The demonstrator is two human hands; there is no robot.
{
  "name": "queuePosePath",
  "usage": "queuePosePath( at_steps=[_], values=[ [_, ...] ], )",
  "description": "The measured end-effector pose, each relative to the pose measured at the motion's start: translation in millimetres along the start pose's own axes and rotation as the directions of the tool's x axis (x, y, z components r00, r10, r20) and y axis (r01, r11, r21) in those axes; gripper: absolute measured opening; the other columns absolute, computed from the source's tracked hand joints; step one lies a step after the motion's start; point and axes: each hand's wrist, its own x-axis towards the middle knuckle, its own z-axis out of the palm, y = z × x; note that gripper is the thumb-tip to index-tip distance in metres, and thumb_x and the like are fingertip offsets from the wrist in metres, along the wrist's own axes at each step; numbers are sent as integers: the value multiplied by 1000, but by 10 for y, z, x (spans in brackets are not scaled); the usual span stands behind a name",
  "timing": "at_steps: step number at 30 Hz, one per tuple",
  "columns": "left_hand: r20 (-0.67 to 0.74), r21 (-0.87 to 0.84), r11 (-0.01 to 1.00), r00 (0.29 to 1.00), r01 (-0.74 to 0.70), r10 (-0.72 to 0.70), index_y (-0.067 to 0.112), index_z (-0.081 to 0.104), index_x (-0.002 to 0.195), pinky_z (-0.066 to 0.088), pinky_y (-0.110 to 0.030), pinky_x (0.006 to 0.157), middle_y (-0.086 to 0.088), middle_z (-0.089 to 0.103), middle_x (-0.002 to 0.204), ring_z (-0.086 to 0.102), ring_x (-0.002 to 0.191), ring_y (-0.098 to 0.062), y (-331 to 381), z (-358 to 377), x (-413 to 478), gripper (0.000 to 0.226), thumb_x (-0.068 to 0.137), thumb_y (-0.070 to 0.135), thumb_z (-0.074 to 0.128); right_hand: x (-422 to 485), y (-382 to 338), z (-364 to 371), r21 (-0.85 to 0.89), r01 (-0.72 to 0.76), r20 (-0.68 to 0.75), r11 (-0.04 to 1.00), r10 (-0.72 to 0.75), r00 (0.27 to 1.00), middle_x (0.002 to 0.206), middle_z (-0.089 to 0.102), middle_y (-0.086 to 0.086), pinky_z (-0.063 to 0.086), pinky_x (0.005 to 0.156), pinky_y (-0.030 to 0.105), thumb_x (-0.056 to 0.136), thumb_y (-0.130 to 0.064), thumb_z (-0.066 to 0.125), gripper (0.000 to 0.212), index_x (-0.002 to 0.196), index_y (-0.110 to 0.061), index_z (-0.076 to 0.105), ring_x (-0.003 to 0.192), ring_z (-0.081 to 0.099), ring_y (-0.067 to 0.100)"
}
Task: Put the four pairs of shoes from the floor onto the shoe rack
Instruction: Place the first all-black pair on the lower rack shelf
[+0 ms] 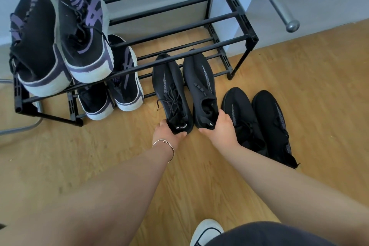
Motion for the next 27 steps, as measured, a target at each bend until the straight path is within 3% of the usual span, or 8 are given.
queuePosePath(
  at_steps=[13, 17, 21, 27],
  values=[
    [-45, -66, 998, 999, 7, -10, 6, 39, 142, 53, -42, 97, -14, 54, 137, 58, 120, -32, 192, -2, 4, 74, 86, 39, 74, 70, -174, -169, 51, 63, -98, 997, -58, 994, 143, 51, 9, 41, 106, 38, 77, -43, 82, 93, 151, -12, 36, 136, 45, 26],
    [-45, -138, 990, 999, 18, -25, 8, 40, 144, 53, -37, 84, -12, 55, 136, 62, 113, -31, 376, -152, 127, 71, 89, 40, 70, 283, -361, -276, 84, 80, -131, 993, -69, 989, 132, 56, 9, 44, 99, 36, 75, -41, 83, 80, 140, -11, 48, 125, 52, 27],
    [-81, -162, 987, 996, 12, -25, 9, 45, 140, 47, -34, 74, -11, 61, 128, 57, 93, -25, 535, -376, 284, 62, 91, 40, 67, 564, -537, -353, 73, 103, -158, 992, -91, 983, 120, 64, 5, 54, 92, 38, 72, -44, 83, 69, 127, -13, 57, 114, 60, 25],
    [-123, -137, 991, 992, 3, -20, 10, 53, 132, 52, -35, 78, -12, 65, 119, 63, 97, -28, 679, -580, 465, 52, 90, 39, 66, 802, -716, -357, 71, 107, -148, 992, -95, 984, 132, 59, 12, 49, 98, 39, 76, -37, 84, 76, 137, -7, 49, 125, 55, 29]
  ],
)
